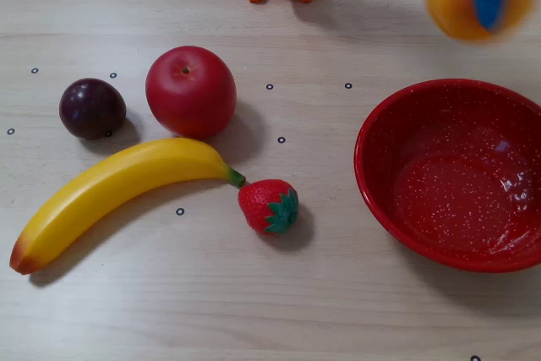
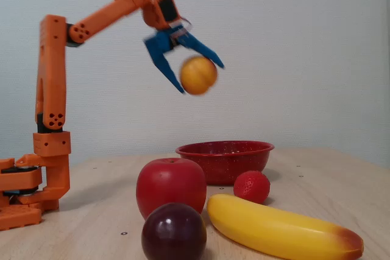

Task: Put the peach in the red bowl.

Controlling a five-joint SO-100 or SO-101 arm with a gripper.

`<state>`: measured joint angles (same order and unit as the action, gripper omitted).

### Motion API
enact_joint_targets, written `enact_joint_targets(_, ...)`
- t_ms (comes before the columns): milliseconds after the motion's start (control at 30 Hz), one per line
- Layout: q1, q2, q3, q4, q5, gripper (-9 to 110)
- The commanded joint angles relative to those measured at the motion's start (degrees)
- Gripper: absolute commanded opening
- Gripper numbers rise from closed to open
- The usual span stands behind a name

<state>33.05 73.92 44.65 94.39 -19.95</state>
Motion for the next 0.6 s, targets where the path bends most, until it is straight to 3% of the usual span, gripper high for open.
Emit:
enact_joint_targets(0, 1.8, -1.6, -2.2, -8.8, 2.9, 0)
enact_joint_targets(133, 0.9, -9.3, 0.6, -20.5, 6.4, 2)
enact_joint_targets(233, -0.5, -13.8, 0.9, -23.2, 8.1, 35)
enact_joint_targets(300, -1.6, -15.5, 0.7, -23.5, 9.3, 44)
enact_joint_targets(567, -4.7, -15.2, 0.6, -21.0, 11.2, 52)
